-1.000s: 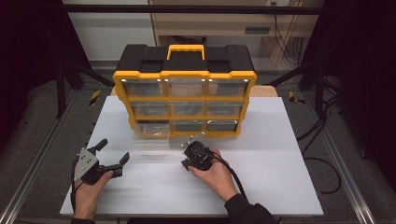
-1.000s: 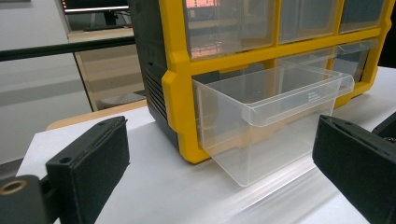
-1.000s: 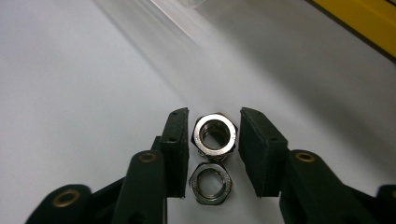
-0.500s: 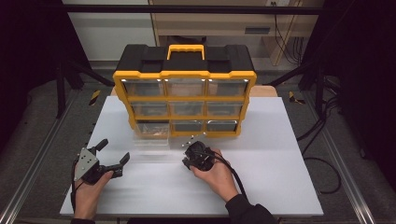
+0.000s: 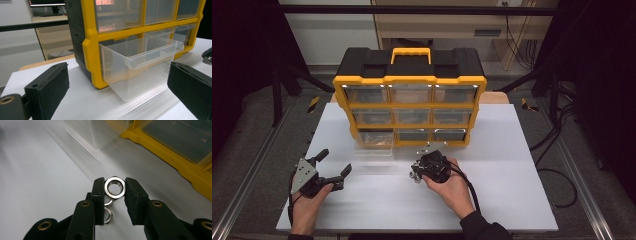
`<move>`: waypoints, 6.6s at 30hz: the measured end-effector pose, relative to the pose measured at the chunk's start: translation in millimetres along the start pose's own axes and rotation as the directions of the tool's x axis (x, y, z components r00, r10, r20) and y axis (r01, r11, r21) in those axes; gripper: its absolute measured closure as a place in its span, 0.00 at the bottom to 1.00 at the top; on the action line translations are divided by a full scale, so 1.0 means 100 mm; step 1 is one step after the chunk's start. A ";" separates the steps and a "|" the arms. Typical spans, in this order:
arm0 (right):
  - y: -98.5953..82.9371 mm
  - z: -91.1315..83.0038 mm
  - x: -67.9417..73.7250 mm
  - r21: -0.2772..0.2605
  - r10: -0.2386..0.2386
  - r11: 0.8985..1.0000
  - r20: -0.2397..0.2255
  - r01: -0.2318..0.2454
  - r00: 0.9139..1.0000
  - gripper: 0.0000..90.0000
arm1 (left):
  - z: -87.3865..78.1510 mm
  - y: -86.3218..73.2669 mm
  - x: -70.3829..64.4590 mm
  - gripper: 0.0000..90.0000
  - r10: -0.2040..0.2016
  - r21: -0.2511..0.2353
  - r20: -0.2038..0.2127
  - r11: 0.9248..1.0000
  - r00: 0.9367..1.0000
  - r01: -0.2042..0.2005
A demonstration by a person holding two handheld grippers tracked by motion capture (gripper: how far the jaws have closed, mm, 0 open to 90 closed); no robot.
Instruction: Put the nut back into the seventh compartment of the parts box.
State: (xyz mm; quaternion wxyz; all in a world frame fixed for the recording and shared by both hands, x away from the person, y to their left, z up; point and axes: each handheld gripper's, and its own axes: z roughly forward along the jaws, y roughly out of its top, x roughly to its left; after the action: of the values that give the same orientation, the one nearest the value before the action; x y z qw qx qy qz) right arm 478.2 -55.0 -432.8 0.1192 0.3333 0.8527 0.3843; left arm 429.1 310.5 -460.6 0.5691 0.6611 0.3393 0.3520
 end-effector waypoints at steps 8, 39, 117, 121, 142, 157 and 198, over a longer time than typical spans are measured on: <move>0.02 -0.05 -0.02 -0.037 0.003 0.999 0.000 -0.003 1.000 0.78 | 0.00 0.00 -0.01 0.04 0.006 0.003 0.008 1.000 1.000 -0.006; 0.37 -0.17 0.11 -0.144 -0.039 0.989 -0.004 0.038 0.999 0.78 | 0.01 0.00 -0.02 0.04 0.012 0.008 0.020 1.000 1.000 -0.013; 1.14 0.08 0.40 -0.147 -0.101 0.984 0.011 0.102 0.995 0.42 | 0.02 0.00 -0.04 0.01 0.013 0.008 0.037 1.000 0.999 -0.013; 1.12 0.01 0.41 -0.147 -0.105 0.983 0.025 0.107 0.994 0.35 | 0.02 0.00 -0.04 0.01 0.015 0.011 0.037 1.000 0.999 -0.015; 0.79 -0.21 0.30 -0.086 -0.090 0.992 0.081 0.097 0.993 0.11 | 0.02 -0.01 -0.03 0.01 0.015 0.013 0.028 1.000 0.999 -0.016; 0.46 -0.09 0.16 0.000 -0.055 0.998 0.078 0.055 0.995 0.12 | 0.00 -0.01 -0.03 0.01 0.018 0.005 0.023 1.000 1.000 -0.018; 0.16 0.20 0.18 0.150 -0.027 0.988 0.035 0.021 0.999 0.44 | 0.01 0.00 -0.03 0.01 0.024 0.000 0.033 1.000 0.999 -0.024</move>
State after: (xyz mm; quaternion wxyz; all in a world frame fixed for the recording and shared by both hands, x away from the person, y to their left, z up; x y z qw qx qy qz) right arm 481.6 -24.4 -433.4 0.1144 0.3380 0.8807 0.3116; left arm 428.3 307.7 -461.0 0.5701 0.6711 0.3219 0.3479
